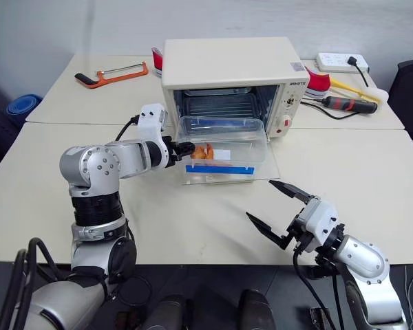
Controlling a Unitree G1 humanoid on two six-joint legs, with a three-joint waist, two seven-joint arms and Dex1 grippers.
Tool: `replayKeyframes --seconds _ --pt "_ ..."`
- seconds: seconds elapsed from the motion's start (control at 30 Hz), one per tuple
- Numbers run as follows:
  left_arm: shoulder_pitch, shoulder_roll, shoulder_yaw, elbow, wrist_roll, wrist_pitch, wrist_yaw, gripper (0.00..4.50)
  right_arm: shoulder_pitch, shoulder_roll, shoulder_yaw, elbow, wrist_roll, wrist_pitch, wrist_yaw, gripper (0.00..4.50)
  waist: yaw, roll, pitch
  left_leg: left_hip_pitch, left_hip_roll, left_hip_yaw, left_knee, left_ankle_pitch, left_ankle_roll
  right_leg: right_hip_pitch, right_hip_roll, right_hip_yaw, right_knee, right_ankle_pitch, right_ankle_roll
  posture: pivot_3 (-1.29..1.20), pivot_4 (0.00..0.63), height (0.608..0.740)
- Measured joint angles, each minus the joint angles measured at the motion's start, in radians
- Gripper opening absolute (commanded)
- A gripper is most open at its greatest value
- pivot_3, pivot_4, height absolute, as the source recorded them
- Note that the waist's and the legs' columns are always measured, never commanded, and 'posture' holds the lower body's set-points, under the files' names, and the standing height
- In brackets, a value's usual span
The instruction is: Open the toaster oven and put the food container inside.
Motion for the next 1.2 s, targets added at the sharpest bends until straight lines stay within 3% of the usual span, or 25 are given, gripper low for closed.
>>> replayKeyframes --seconds 0.23,0.3,0.43,0.53,0.63,0.7,0.83,1.2 --pt "0.020 0.227 0.019 -0.017 -0.070 -0.106 -0.236 3.41 0.007 -0.044 -0.032 -0.047 0.110 0.156 -0.009 4.50 -0.001 0.001 0.000 0.000 0.000 0.000 0.000 0.000 0.000 0.000 0.000 0.000 0.000 0.000 0.000 0.00 0.150 0.740" --pt "0.064 0.322 0.003 -0.015 -0.084 -0.162 -0.337 3.03 -0.005 -0.069 -0.027 -0.060 0.150 0.216 0.002 4.11 -0.002 0.001 0.000 0.000 0.000 0.000 0.000 0.000 0.000 0.000 0.000 0.000 0.000 0.000 0.000 0.00 0.150 0.740" --pt "0.300 0.653 -0.100 -0.026 -0.089 -0.406 -0.736 1.93 -0.072 -0.148 0.012 -0.036 0.154 0.335 0.038 2.95 -0.022 0.004 0.000 0.001 0.001 0.001 -0.004 0.000 0.000 -0.001 0.000 0.000 -0.002 -0.001 -0.001 0.00 0.150 0.740" --pt "0.487 0.718 -0.130 -0.020 -0.080 -0.607 -0.955 1.00 -0.143 -0.176 0.057 0.029 0.116 0.366 0.078 1.89 -0.018 0.006 0.001 0.000 0.001 0.001 -0.004 0.000 0.000 -0.001 0.000 -0.001 -0.003 -0.001 -0.001 0.00 0.150 0.740" --pt "0.561 0.709 -0.167 -0.039 -0.082 -0.698 -1.049 0.06 -0.249 -0.173 0.099 0.122 0.079 0.362 0.116 0.83 0.001 0.005 0.001 -0.001 0.001 0.001 -0.002 0.000 0.001 0.000 0.000 -0.001 -0.005 0.001 -0.002 0.00 0.150 0.740" --pt "0.553 0.629 -0.200 -0.076 -0.080 -0.735 -1.034 0.00 -0.359 -0.154 0.131 0.224 0.043 0.353 0.133 0.09 0.008 0.006 0.001 -0.002 0.000 0.000 0.001 0.000 0.003 0.002 0.000 -0.001 -0.006 0.003 -0.002 0.00 0.150 0.740" --pt "0.500 0.453 -0.307 -0.074 -0.045 -0.772 -0.947 0.00 -0.505 -0.108 0.176 0.365 -0.020 0.325 0.149 0.04 0.003 0.006 0.001 -0.004 0.000 0.000 0.003 0.000 0.003 0.000 0.000 -0.001 -0.005 0.004 -0.001 0.00 0.150 0.740" --pt "0.308 0.200 -0.340 0.176 0.085 -0.869 -0.685 0.00 -0.788 0.038 0.210 0.717 -0.161 0.243 0.093 0.04 -0.023 0.006 0.001 -0.004 0.000 0.000 0.003 0.000 0.003 0.000 0.000 -0.002 -0.005 0.004 -0.001 0.00 0.150 0.740"
